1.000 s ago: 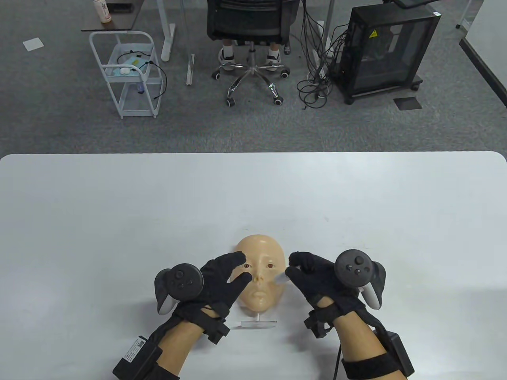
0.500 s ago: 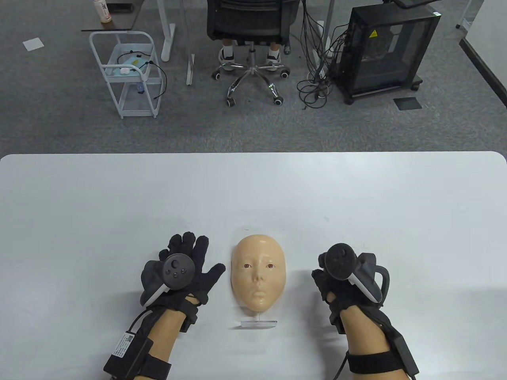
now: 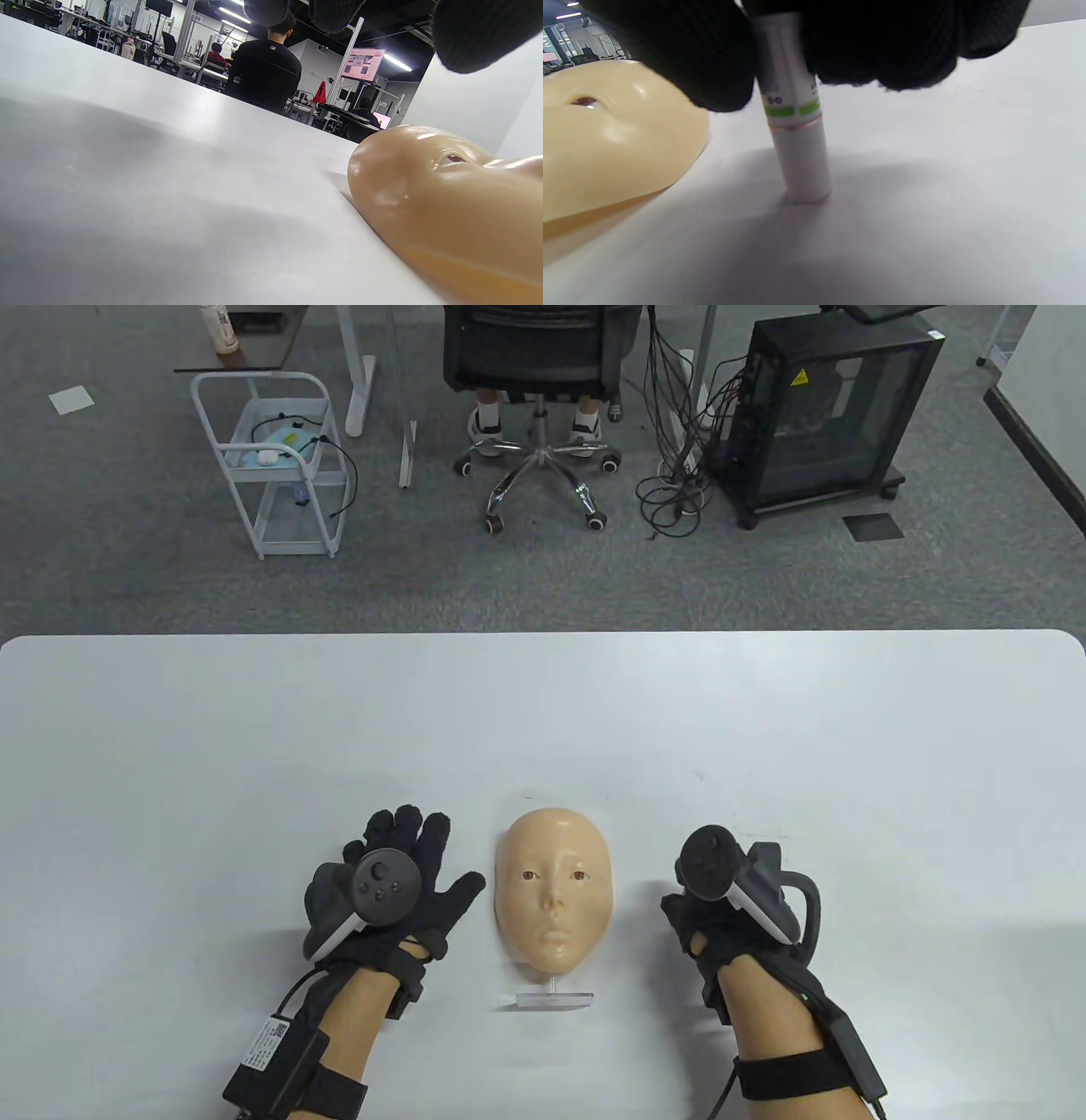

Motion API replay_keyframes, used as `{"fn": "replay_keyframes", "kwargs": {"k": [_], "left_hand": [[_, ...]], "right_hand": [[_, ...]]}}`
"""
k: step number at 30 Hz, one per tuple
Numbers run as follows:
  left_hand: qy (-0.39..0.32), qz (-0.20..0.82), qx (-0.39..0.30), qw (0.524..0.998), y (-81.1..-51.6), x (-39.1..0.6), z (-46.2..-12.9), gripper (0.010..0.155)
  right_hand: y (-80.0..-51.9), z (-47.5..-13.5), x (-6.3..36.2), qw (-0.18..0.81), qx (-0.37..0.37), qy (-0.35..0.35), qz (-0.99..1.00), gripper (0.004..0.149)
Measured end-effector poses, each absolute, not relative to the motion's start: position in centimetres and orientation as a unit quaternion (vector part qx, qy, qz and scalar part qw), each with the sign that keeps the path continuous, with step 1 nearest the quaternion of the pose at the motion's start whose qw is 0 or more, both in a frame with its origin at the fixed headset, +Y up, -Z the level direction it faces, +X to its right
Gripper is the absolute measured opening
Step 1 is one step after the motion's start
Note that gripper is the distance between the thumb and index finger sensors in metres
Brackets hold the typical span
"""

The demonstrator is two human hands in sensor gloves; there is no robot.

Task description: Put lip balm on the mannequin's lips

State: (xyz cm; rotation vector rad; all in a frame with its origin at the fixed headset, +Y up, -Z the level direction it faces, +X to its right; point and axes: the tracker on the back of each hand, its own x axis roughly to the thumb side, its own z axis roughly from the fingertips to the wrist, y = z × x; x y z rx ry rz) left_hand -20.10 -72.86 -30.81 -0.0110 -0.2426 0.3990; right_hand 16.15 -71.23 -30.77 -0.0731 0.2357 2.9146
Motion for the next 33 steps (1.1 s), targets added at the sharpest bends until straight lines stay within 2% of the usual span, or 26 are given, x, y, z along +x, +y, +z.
{"fn": "replay_keyframes", "kwargs": {"k": [6,10,13,17,22,33], "left_hand": [[-0.121,0.199,-0.007,0.972,-72.9,-20.1,-30.8,0.083],[-0.122,0.203,-0.003,0.971,-72.9,-20.1,-30.8,0.082],[-0.126,0.204,-0.004,0.971,-73.0,-20.0,-30.8,0.083],[-0.132,0.207,-0.001,0.969,-72.9,-19.9,-30.8,0.083],[-0.138,0.208,-0.002,0.968,-73.0,-19.8,-30.8,0.082],[-0.147,0.200,0.010,0.969,-72.9,-19.6,-30.9,0.083]], "right_hand": [[-70.7,-30.4,16.2,0.112,-0.014,0.084,0.990,0.077],[-69.4,-29.6,16.4,0.133,0.004,0.045,0.990,0.081],[-68.7,-29.0,16.5,0.174,0.035,-0.032,0.984,0.078],[-68.3,-28.7,16.4,0.196,0.082,-0.123,0.969,0.082],[-68.8,-28.7,16.1,0.219,0.127,-0.138,0.958,0.089],[-69.7,-29.1,14.9,0.213,0.151,-0.132,0.956,0.092]]}}
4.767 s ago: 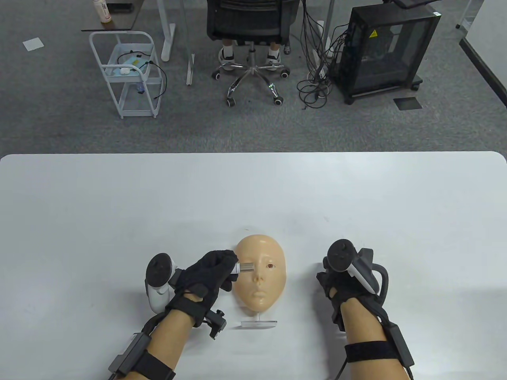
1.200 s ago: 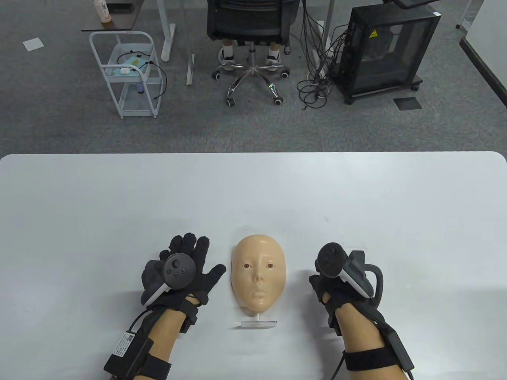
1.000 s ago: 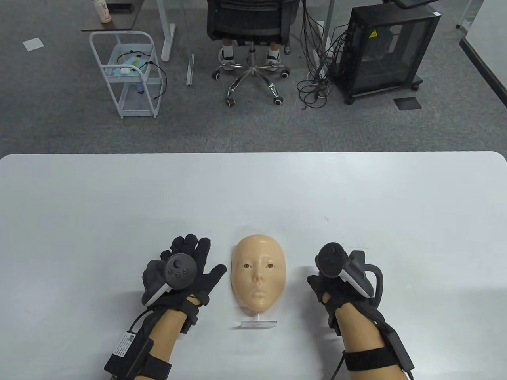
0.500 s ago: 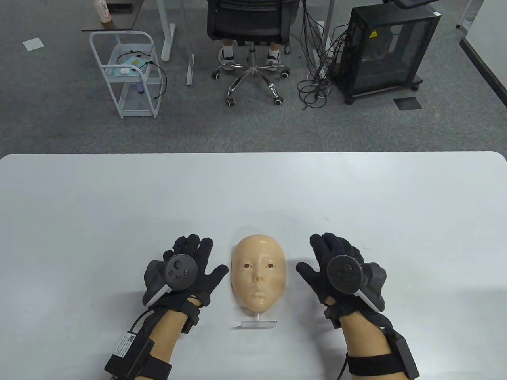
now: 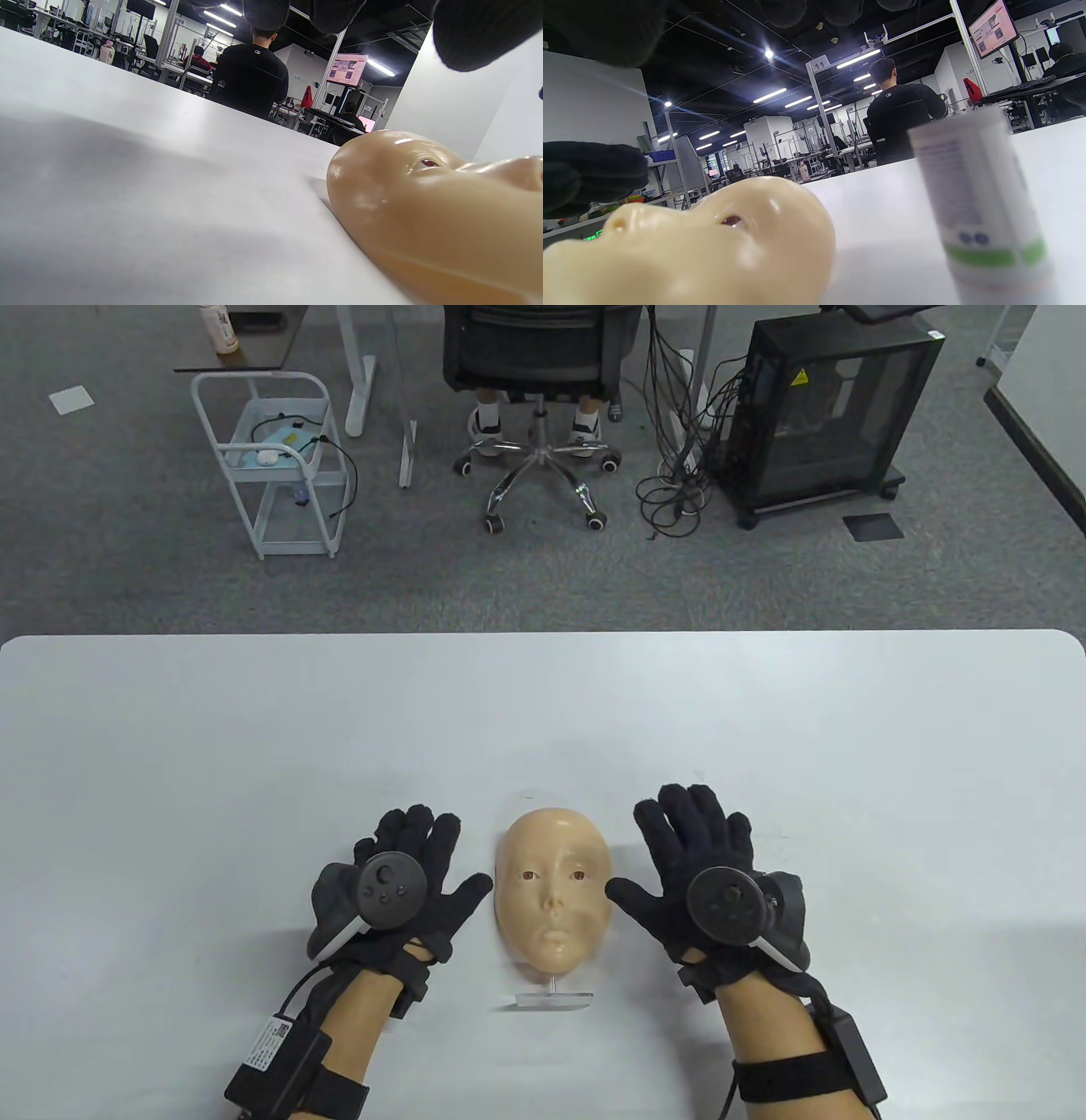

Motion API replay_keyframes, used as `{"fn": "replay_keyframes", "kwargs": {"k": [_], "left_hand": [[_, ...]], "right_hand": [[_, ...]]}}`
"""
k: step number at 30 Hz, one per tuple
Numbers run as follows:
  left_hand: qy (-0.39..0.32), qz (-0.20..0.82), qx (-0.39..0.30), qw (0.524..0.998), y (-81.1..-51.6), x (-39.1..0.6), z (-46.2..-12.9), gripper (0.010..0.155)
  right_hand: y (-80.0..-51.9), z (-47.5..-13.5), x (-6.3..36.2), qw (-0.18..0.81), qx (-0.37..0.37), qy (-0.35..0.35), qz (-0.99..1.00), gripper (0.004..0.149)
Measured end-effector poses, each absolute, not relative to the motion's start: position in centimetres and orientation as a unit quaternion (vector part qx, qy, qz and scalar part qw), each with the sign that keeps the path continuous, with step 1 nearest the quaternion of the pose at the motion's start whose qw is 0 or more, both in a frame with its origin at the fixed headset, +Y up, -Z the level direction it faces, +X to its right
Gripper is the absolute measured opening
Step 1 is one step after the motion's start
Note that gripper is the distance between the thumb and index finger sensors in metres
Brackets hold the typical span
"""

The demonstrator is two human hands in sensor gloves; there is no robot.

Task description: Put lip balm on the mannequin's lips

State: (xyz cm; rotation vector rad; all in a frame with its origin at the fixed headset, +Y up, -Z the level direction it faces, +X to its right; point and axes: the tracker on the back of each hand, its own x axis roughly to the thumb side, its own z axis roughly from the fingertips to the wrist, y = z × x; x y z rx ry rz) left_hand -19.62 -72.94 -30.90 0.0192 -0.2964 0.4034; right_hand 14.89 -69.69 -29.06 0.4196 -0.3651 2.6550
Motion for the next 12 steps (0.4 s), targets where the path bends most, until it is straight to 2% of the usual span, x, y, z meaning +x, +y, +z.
{"fn": "replay_keyframes", "kwargs": {"k": [12], "left_hand": [[-0.151,0.197,0.007,0.969,-73.04,-19.45,-30.87,0.082]], "right_hand": [[-69.83,-29.08,14.75,0.214,0.155,-0.126,0.956,0.093]]}}
